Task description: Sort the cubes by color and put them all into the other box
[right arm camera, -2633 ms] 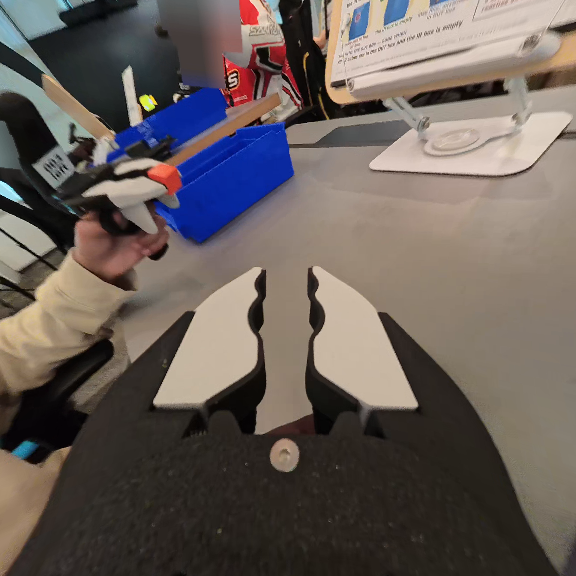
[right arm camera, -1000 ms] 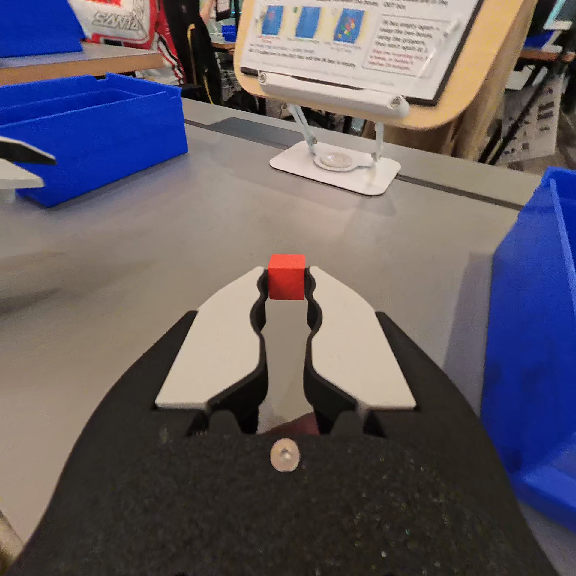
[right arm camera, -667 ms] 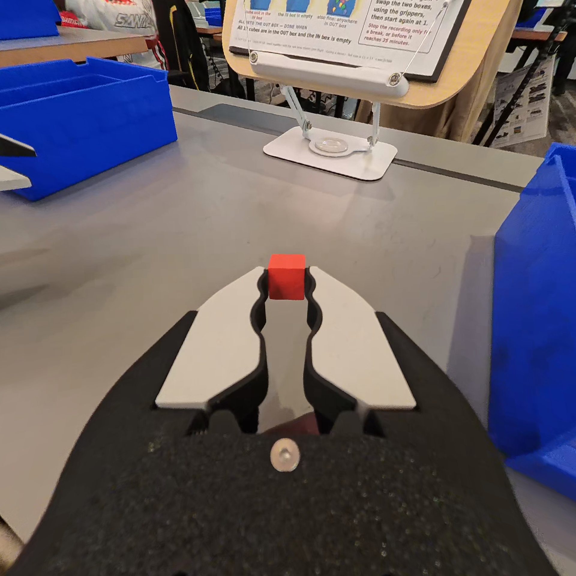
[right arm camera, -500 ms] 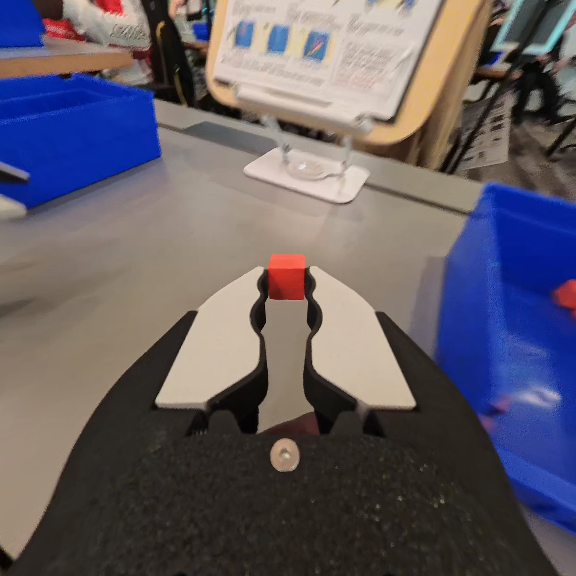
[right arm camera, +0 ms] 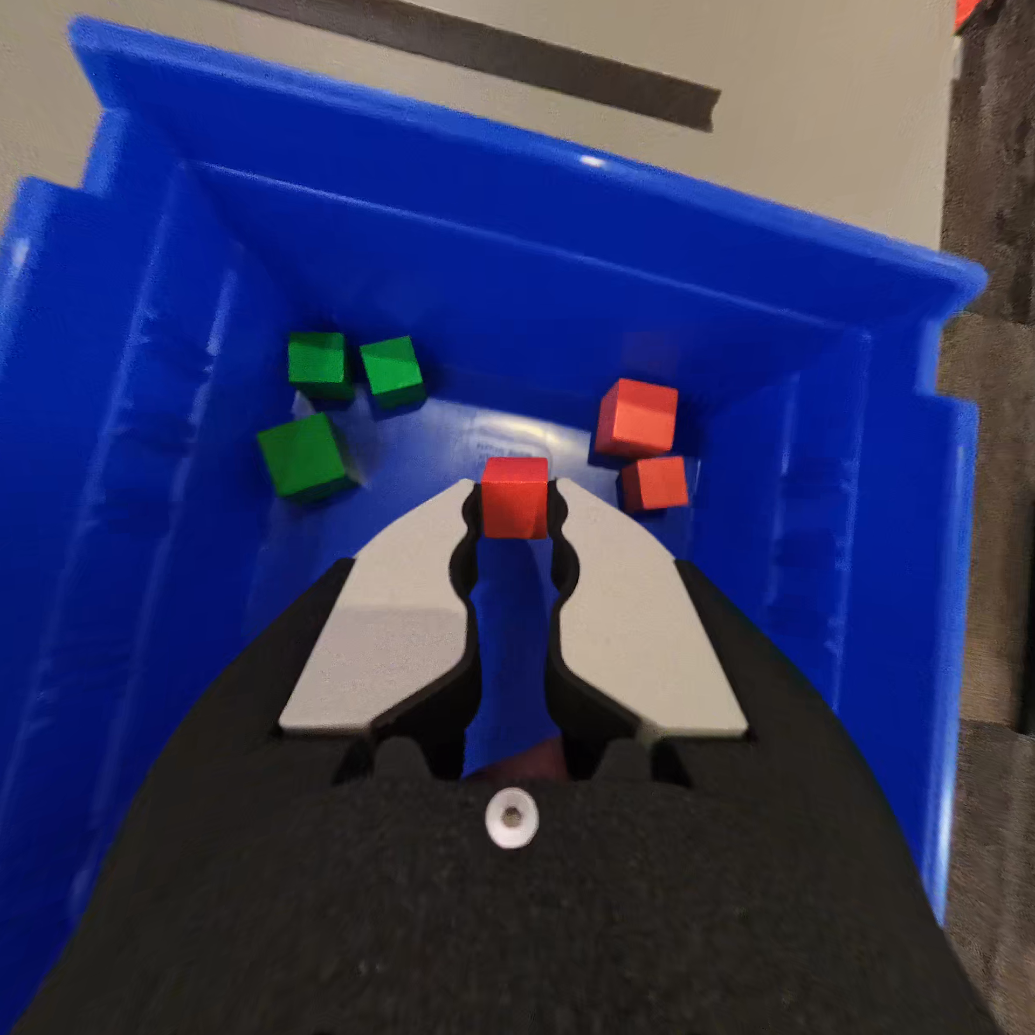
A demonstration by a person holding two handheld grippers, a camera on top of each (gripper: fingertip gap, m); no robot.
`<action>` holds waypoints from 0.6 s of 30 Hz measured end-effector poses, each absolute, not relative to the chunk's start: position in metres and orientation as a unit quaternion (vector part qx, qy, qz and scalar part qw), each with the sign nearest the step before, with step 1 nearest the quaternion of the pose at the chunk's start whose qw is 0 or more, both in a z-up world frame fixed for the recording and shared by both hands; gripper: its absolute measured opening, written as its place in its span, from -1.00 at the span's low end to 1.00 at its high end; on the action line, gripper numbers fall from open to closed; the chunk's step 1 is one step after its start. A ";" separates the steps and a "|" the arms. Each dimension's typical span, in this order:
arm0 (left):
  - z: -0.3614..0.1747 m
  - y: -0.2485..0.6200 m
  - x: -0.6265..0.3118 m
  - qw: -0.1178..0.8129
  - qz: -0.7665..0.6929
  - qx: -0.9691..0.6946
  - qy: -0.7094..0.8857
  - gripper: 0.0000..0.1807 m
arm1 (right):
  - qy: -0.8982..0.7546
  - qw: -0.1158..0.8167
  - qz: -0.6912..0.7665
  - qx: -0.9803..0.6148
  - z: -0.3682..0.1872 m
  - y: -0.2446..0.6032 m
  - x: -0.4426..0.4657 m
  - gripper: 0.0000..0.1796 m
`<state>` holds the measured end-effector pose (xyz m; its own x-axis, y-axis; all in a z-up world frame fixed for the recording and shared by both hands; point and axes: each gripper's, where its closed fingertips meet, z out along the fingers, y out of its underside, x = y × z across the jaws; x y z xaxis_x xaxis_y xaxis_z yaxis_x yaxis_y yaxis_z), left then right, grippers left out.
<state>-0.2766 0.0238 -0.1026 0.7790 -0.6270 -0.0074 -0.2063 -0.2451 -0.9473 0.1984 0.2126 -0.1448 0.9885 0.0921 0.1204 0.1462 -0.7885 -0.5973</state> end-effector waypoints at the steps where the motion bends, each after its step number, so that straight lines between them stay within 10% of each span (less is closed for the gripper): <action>1: -0.105 0.023 -0.275 0.549 -0.187 -0.766 0.278 -0.42 | -0.064 0.303 -0.056 -0.949 -0.151 0.219 0.200 -0.75; 18: -0.119 0.015 -0.271 0.518 -0.206 -0.776 0.295 -0.41 | 0.063 0.262 -0.031 -0.963 -0.169 0.220 0.233 -0.54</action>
